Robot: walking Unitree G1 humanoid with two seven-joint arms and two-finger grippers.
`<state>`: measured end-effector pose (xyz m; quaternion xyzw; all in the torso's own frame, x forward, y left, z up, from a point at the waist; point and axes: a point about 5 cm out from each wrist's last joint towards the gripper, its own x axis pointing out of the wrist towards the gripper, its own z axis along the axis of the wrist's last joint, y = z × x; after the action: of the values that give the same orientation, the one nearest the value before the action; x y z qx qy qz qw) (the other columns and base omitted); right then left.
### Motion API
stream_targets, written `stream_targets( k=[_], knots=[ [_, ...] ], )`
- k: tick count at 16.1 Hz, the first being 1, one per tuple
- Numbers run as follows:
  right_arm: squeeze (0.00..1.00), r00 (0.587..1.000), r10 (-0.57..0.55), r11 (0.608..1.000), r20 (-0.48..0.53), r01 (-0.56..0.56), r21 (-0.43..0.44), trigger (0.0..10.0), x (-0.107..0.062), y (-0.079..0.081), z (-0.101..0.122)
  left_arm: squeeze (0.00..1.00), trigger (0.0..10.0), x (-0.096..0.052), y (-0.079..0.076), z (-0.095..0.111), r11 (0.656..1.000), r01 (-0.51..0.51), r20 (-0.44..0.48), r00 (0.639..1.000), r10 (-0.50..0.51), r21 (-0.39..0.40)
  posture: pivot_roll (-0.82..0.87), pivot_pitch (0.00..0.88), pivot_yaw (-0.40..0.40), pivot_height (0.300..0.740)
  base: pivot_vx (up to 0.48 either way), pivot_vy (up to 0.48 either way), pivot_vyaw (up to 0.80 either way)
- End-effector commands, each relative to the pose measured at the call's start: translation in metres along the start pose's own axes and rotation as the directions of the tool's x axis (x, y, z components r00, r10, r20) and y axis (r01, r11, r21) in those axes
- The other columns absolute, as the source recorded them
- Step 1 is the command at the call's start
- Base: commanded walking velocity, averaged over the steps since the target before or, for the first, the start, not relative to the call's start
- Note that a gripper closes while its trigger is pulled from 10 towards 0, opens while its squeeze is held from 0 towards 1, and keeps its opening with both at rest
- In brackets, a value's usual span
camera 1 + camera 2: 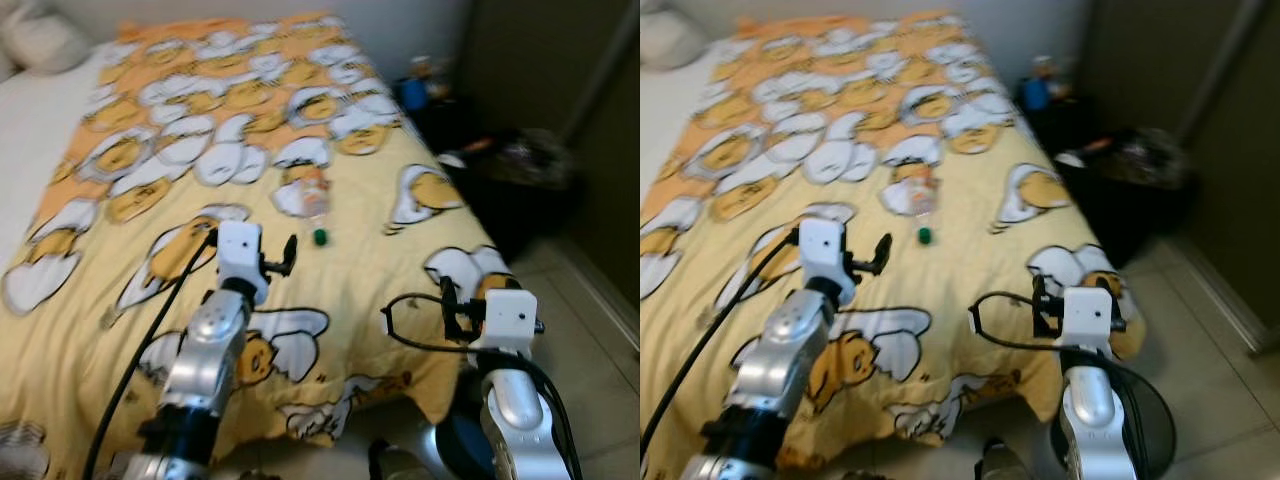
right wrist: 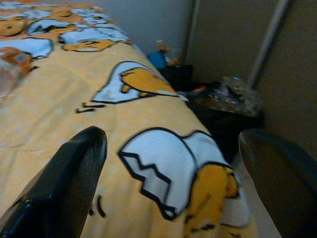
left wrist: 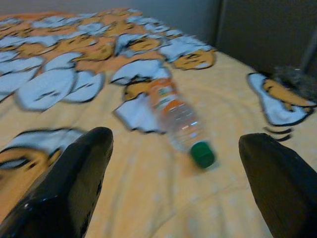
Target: Clean up the room
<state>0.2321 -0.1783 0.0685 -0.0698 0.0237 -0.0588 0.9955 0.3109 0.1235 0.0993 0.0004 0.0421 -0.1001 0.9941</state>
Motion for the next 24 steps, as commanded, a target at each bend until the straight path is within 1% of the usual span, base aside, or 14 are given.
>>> stream_targets(
  k=[1, 5, 7, 10, 12, 13, 14, 15, 17, 18, 20, 22, 23, 24],
  knots=[
    [0.0, 1.0, 0.003, 1.0, 0.002, -0.003, 0.006, 10.0, -0.003, 0.001, 0.001, 0.0, 10.0, 0.002, 0.001, -0.003, 1.0, -0.013, -0.008, 1.0, 0.014, 0.012, -0.27, 0.012, 0.125, 0.74, 0.0, 0.0, -0.7],
    [0.0, 1.0, -0.002, 1.0, -0.017, 0.002, -0.004, 10.0, -0.013, -0.002, -0.001, 0.0, 10.0, 0.016, -0.017, 0.0, 1.0, 0.021, 0.007, 1.0, -0.021, 0.02, -0.29, 0.022, 0.13, 0.74, 0.0, 0.0, -0.7],
    [0.0, 1.0, 0.005, 1.0, 0.017, -0.005, 0.009, 10.0, -0.013, 0.001, 0.004, 0.0, 10.0, 0.031, -0.025, -0.002, 1.0, -0.023, -0.04, 0.999, 0.023, 0.004, -0.3, 0.028, 0.131, 0.74, 0.48, 0.0, -0.7],
    [0.0, 0.999, 0.044, 0.999, 0.02, -0.044, -0.002, 10.0, -0.013, 0.008, 0.008, 0.0, 10.0, 0.057, -0.035, 0.02, 1.0, -0.026, -0.012, 1.0, 0.025, -0.017, -0.33, 0.048, 0.134, 0.74, 0.48, 0.0, 0.0],
    [0.0, 0.998, 0.065, 0.998, 0.02, -0.065, -0.006, 10.0, -0.014, 0.012, 0.008, 0.0, 10.0, 0.069, -0.043, 0.036, 1.0, -0.018, 0.012, 1.0, 0.018, 0.012, -0.35, 0.059, 0.141, 0.74, 0.48, 0.0, 0.0],
    [0.0, 0.997, 0.078, 0.997, 0.018, -0.078, -0.004, 10.0, -0.015, 0.013, 0.008, 0.0, 10.0, 0.074, -0.04, 0.046, 0.996, -0.074, 0.029, 0.997, 0.073, 0.055, -0.36, 0.067, 0.144, 0.74, 0.0, 0.0, 0.0],
    [0.0, 0.996, 0.089, 0.996, 0.014, -0.089, -0.006, 10.0, -0.018, 0.013, 0.008, 0.0, 10.0, 0.078, -0.032, 0.055, 0.983, -0.158, 0.041, 0.987, 0.154, 0.097, -0.37, 0.079, 0.15, 0.74, 0.0, 0.0, 0.0],
    [0.0, 0.996, 0.094, 0.996, -0.005, -0.094, -0.007, 10.0, -0.025, 0.012, 0.005, 0.0, 10.0, 0.081, -0.016, 0.063, 0.961, -0.259, 0.048, 0.966, 0.255, 0.095, -0.38, 0.093, 0.152, 0.74, 0.0, 0.0, 0.0],
    [0.0, 0.995, 0.098, 0.995, -0.02, -0.098, -0.007, 10.0, -0.031, 0.012, 0.003, 0.0, 10.0, 0.08, 0.006, 0.063, 0.935, -0.346, 0.041, 0.938, 0.344, 0.071, -0.39, 0.111, 0.15, 0.74, 0.0, 0.0, 0.0],
    [0.0, 0.994, 0.107, 0.994, -0.032, -0.107, -0.005, 10.0, -0.04, 0.012, 0.004, 0.0, 10.0, 0.077, 0.026, 0.061, 0.921, -0.382, 0.028, 0.924, 0.381, 0.069, -0.39, 0.148, 0.14, 0.74, 0.0, 0.0, 0.0],
    [0.0, 0.99, 0.131, 0.991, -0.052, -0.132, -0.019, 10.0, -0.053, 0.012, 0.004, 0.0, 10.0, 0.072, 0.047, 0.05, 0.906, -0.42, -0.017, 0.907, 0.421, 0.054, -0.41, 0.192, 0.131, 0.74, 0.0, 0.0, 0.0],
    [0.0, 0.987, 0.147, 0.988, -0.068, -0.15, -0.029, 10.0, -0.066, 0.011, 0.004, 0.0, 10.0, 0.067, 0.06, 0.046, 0.882, -0.47, -0.03, 0.881, 0.472, 0.042, -0.42, 0.225, 0.121, 0.74, 0.0, 0.0, 0.0],
    [0.0, 0.984, 0.151, 0.988, -0.094, -0.154, -0.031, 10.0, -0.08, 0.009, 0.005, 0.0, 10.0, 0.062, 0.072, 0.043, 0.856, -0.516, -0.037, 0.856, 0.516, 0.017, -0.43, 0.257, 0.109, 0.74, 0.0, 0.0, 0.0],
    [0.0, 0.983, 0.153, 0.987, -0.102, -0.157, -0.029, 10.0, -0.087, 0.008, 0.007, 0.0, 10.0, 0.062, 0.072, 0.043, 0.856, -0.517, -0.035, 0.855, 0.517, 0.006, -0.43, 0.278, 0.103, 0.74, 0.0, 0.0, 0.0]
  ],
)
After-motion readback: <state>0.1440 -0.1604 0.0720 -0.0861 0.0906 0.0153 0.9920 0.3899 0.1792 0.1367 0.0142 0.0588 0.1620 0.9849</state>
